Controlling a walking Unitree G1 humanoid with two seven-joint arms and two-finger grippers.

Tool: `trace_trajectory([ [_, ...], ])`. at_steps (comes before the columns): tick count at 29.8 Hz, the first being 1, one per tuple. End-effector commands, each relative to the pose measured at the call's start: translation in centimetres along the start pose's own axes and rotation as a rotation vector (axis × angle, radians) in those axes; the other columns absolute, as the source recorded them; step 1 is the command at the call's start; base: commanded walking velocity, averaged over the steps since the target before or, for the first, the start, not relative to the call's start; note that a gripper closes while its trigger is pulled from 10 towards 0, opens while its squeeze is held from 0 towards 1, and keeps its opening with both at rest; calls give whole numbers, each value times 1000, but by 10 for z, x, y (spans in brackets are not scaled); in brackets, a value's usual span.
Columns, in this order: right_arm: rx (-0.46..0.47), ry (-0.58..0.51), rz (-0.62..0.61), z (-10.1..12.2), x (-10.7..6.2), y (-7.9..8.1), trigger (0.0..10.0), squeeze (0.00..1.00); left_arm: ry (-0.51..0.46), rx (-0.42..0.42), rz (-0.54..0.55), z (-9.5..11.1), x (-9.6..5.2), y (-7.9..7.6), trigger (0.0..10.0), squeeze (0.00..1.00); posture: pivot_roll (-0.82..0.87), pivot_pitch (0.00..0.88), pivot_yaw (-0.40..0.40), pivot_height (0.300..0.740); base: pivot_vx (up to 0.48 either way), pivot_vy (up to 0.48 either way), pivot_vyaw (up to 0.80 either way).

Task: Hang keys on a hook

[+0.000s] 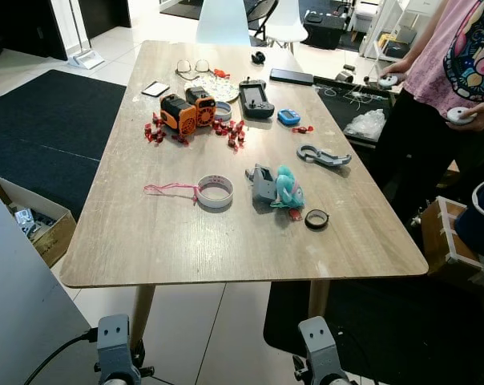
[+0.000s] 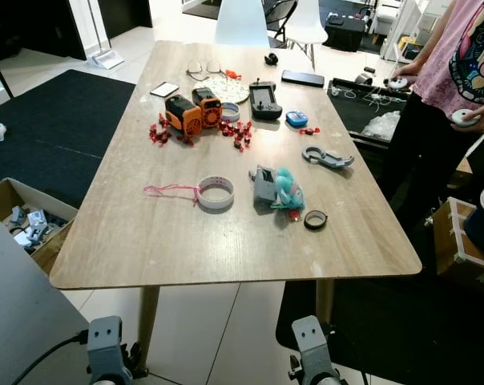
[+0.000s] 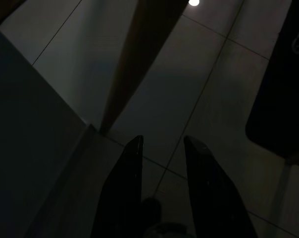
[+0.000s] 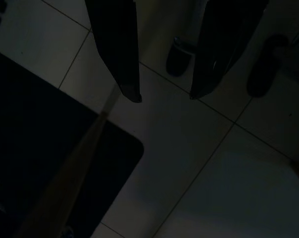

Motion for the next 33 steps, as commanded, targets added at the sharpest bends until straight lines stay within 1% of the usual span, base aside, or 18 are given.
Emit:
trace_trajectory([
  [1, 6, 26, -17, -9, -3, -5, 10000, 0, 17, 6, -3, -6, -3, 0, 10000, 0, 81, 79, -62, 740, 0, -420, 0],
  [11, 9, 31, -21, -11, -4, -5, 10000, 0, 12, 22, -12, -5, -2, -1, 10000, 0, 79, 70, -54, 740, 0, -465, 0],
  [17, 14, 32, -30, -12, -5, -6, 10000, 0, 14, 22, -15, -3, -1, 0, 10000, 0, 76, 63, -49, 740, 0, 0, 0],
  [28, 17, 39, -41, -15, -6, -9, 10000, 0, 13, 49, -50, 1, 2, -6, 10000, 0, 71, 53, -41, 740, 0, 0, 0],
  [33, 21, 44, -55, -17, -7, -13, 10000, 0, 15, 65, -55, 1, 3, -8, 10000, 0, 67, 49, -41, 740, 0, 0, 0],
])
Point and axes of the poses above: a point about 5 cm out from each wrist's last joint towards the gripper, its own x axis pointing out of the wrist towards the gripper, its own z axis along the axis of the wrist's last joint, y = z × x, the point moved 4 cm from there along x, pointing out of the wrist towards the gripper, and after that the axes turned 6 degrees about x, right-handed, at the moved point
